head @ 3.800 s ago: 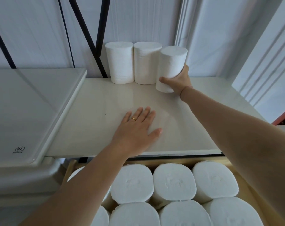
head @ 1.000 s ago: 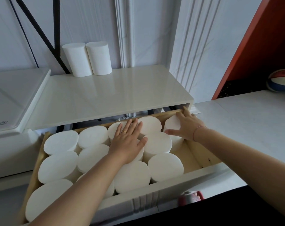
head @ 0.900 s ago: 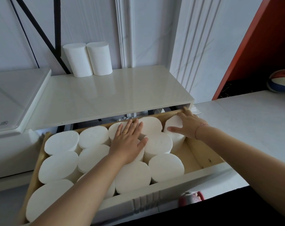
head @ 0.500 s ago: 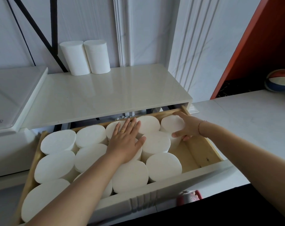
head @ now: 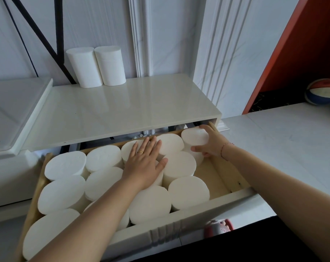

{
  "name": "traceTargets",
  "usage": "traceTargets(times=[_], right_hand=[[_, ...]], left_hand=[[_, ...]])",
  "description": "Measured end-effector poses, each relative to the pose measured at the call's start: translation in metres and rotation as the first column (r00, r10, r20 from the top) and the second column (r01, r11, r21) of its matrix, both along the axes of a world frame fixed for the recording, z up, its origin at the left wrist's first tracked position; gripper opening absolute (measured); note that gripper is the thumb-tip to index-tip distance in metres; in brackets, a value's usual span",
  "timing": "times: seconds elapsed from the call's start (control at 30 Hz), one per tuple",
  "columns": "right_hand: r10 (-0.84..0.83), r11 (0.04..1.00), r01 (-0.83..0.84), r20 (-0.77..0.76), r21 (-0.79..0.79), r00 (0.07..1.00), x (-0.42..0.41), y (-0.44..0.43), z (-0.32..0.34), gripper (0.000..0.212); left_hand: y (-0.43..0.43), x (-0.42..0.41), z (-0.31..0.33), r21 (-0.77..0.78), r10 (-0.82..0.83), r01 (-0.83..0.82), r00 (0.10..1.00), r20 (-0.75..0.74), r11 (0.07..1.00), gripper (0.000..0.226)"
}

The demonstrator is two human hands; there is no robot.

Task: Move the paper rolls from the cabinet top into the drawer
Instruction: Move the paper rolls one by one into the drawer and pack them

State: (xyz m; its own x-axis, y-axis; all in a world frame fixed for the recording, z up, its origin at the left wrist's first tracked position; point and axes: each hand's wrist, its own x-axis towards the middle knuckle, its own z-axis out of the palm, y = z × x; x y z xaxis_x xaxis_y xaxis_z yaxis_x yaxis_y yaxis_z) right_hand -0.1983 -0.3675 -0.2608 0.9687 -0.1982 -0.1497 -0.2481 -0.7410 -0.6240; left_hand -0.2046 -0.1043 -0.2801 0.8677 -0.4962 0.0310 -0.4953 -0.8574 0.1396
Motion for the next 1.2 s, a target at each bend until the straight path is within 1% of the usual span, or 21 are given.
traceTargets(times=[0.07, 0.13, 0.2, 0.23, 0.27, 0.33, 0.4, 0.47, 0.5, 0.57, 0.63, 0.77, 0.83, 0.93, 1.07, 1.13, 1.2], right_hand=[[0.014, 0.999, -0.014, 0.010, -0.031, 1.000, -0.002, 0.001, 0.001, 0.102], [0.054, 0.995, -0.056, -0.032, -0.082, 0.998, -0.004, 0.000, 0.006, 0.102], [0.081, 0.970, -0.100, -0.094, -0.220, 0.992, -0.006, 0.000, 0.017, 0.098], [0.074, 0.953, -0.100, -0.099, -0.287, 0.992, -0.006, 0.001, 0.024, 0.093], [0.060, 0.939, -0.082, -0.075, -0.335, 0.995, -0.005, 0.003, 0.032, 0.087], [0.038, 0.929, -0.021, 0.038, -0.371, 0.999, 0.001, 0.012, 0.053, 0.070], [0.041, 0.945, 0.016, 0.167, -0.328, 0.985, 0.014, 0.029, 0.070, 0.057], [0.080, 0.975, -0.022, 0.255, -0.221, 0.964, 0.033, 0.051, 0.079, 0.050], [0.099, 0.985, -0.055, 0.280, -0.163, 0.955, 0.044, 0.063, 0.081, 0.050], [0.123, 0.992, -0.108, 0.306, -0.064, 0.944, 0.068, 0.087, 0.081, 0.057], [0.118, 0.991, -0.132, 0.305, 0.026, 0.945, 0.093, 0.109, 0.076, 0.066], [0.048, 0.973, -0.114, 0.308, 0.200, 0.950, 0.146, 0.147, 0.064, 0.083], [0.029, 0.958, -0.117, 0.320, 0.260, 0.947, 0.172, 0.163, 0.060, 0.091], [0.001, 0.940, -0.109, 0.318, 0.323, 0.948, 0.210, 0.181, 0.054, 0.098], [-0.021, 0.931, -0.105, 0.337, 0.351, 0.941, 0.251, 0.203, 0.047, 0.106], [-0.029, 0.926, -0.110, 0.359, 0.361, 0.933, 0.269, 0.213, 0.046, 0.107], [-0.043, 0.907, -0.115, 0.361, 0.405, 0.931, 0.285, 0.222, 0.045, 0.110]], left_hand=[[0.000, -0.001, 0.001, -0.001, -0.004, 0.004, 1.000, -0.002, 1.000, 0.063], [0.000, -0.003, 0.002, -0.009, -0.011, 0.011, 1.000, -0.006, 1.000, 0.063], [0.001, -0.004, 0.003, -0.025, -0.019, 0.018, 1.000, -0.001, 1.000, 0.063], [0.002, -0.005, 0.003, -0.036, -0.022, 0.022, 1.000, 0.009, 0.999, 0.062], [0.003, -0.005, 0.004, -0.049, -0.023, 0.024, 0.999, 0.026, 0.999, 0.062], [0.008, -0.002, 0.008, -0.072, -0.009, 0.015, 0.997, 0.078, 0.997, 0.062], [0.018, 0.007, 0.014, -0.070, 0.023, -0.013, 0.989, 0.144, 0.997, 0.063], [0.033, 0.022, 0.021, -0.066, 0.057, -0.045, 0.979, 0.195, 0.997, 0.062], [0.041, 0.032, 0.026, -0.074, 0.076, -0.062, 0.976, 0.204, 0.995, 0.062], [0.061, 0.056, 0.034, -0.083, 0.127, -0.112, 0.970, 0.206, 0.990, 0.065], [0.082, 0.083, 0.041, -0.054, 0.177, -0.170, 0.967, 0.185, 0.984, 0.066], [0.110, 0.122, 0.045, -0.013, 0.204, -0.204, 0.978, 0.046, 0.979, 0.065], [0.114, 0.131, 0.042, -0.008, 0.203, -0.203, 0.979, 0.006, 0.979, 0.066], [0.114, 0.135, 0.038, -0.028, 0.193, -0.193, 0.981, 0.008, 0.981, 0.070], [0.115, 0.134, 0.035, -0.054, 0.190, -0.189, 0.982, 0.022, 0.981, 0.077], [0.115, 0.134, 0.033, -0.046, 0.185, -0.183, 0.982, 0.038, 0.982, 0.078], [0.114, 0.133, 0.032, -0.050, 0.184, -0.181, 0.981, 0.058, 0.982, 0.077]])
